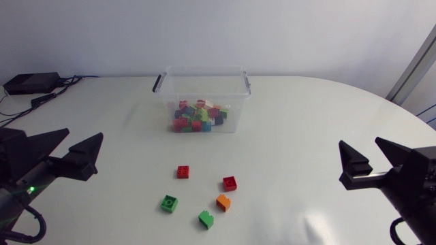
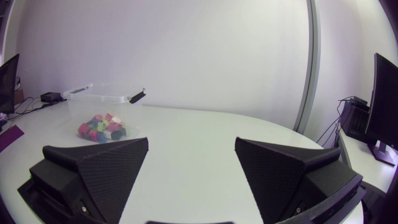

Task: Place the duplo bricks in the container

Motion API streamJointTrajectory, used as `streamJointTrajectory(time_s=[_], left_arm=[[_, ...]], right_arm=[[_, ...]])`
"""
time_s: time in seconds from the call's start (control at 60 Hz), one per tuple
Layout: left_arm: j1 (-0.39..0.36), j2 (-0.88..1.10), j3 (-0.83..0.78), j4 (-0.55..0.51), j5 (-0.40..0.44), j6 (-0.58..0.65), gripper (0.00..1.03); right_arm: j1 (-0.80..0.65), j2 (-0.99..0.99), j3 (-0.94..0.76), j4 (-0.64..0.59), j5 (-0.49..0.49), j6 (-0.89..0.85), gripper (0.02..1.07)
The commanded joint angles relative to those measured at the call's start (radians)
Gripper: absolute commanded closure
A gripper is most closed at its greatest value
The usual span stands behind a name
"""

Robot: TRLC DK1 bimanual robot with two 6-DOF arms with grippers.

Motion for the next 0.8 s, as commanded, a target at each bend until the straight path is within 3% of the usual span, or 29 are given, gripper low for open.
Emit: streamJointTrajectory(time_s=[0.0, 0.133, 0.3, 0.367, 0.45, 0.533, 0.783], left_arm=[[-0.028, 0.140, 0.099, -0.056, 0.006, -0.039, 0.05], [-0.103, 0.345, 0.257, -0.254, -0.017, -0.045, 0.05], [-0.179, 0.586, 0.423, -0.461, -0.017, 0.002, 0.05], [-0.215, 0.717, 0.495, -0.547, -0.006, -0.025, 0.06], [-0.261, 0.849, 0.569, -0.633, 0.003, -0.044, 0.06], [-0.304, 0.922, 0.601, -0.665, 0.018, -0.056, 0.08], [-0.446, 1.134, 0.667, -0.725, 0.018, -0.101, 0.10]], right_arm=[[0.010, 0.094, 0.073, 0.013, 0.003, 0.048, 0.07], [0.038, 0.238, 0.168, -0.031, 0.017, 0.091, 0.07], [0.139, 0.468, 0.355, -0.272, 0.098, 0.094, 0.07], [0.145, 0.559, 0.431, -0.374, 0.073, 0.094, 0.07], [0.122, 0.617, 0.467, -0.404, -0.025, 0.093, 0.07], [0.120, 0.655, 0.486, -0.430, -0.097, 0.081, 0.07], [0.243, 0.894, 0.633, -0.568, -0.080, 0.160, 0.07]])
